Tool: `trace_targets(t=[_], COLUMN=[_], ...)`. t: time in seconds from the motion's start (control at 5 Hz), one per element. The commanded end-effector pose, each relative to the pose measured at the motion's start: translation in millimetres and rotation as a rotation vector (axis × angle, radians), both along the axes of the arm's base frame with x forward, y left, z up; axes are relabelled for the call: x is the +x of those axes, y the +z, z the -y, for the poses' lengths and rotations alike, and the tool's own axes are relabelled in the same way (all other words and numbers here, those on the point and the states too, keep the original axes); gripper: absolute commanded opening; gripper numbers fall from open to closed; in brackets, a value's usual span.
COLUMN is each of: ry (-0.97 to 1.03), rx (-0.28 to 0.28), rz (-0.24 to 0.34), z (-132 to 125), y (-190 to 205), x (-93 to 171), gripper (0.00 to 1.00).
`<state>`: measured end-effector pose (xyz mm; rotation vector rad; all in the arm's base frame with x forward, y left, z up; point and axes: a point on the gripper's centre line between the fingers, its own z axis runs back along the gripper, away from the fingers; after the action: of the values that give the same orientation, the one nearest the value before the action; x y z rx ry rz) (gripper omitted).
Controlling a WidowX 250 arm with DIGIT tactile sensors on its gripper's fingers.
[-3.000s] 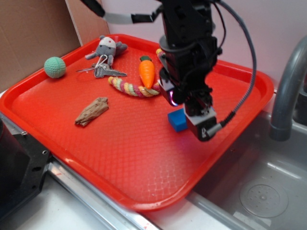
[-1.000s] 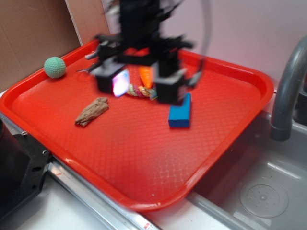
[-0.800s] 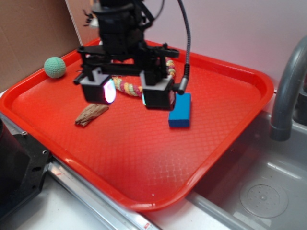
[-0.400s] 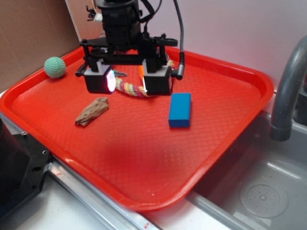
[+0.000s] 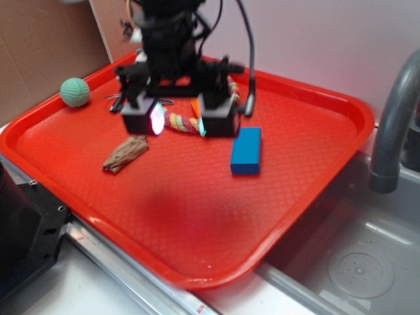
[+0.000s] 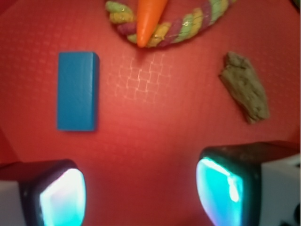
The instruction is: Grab the blue block.
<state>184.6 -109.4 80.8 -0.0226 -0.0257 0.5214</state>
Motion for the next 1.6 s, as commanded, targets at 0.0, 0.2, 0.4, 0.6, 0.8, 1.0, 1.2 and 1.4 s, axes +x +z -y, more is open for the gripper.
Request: trace_targets(t=[0.0,0.2,0.4,0.6,0.8,1.0,1.2,1.4], ry=[-0.035,-0.034,-0.031,-0.032,-0.023,-0.029,-0.024,-0.030], rx=[-0.055,-0.058,-0.064,-0.068,-0.056,-0.073,-0.087,-0.096], rz=[0.026,0.003,0.006,0.018,0.035,0.045,0.034,0.011], z=[19.3,13.9,13.0,17.6,26.8,27.9,20.9,16.0], y=[-11.5,-19.8,-20.4,-20.6,-25.5,-27.6,-36.6,-48.2], x=[27.7,55.9,62.1,65.4,70.9,82.2,90.7,97.9], gripper=[1.00,1.00,1.00,1.00,1.00,1.00,1.00,1.00])
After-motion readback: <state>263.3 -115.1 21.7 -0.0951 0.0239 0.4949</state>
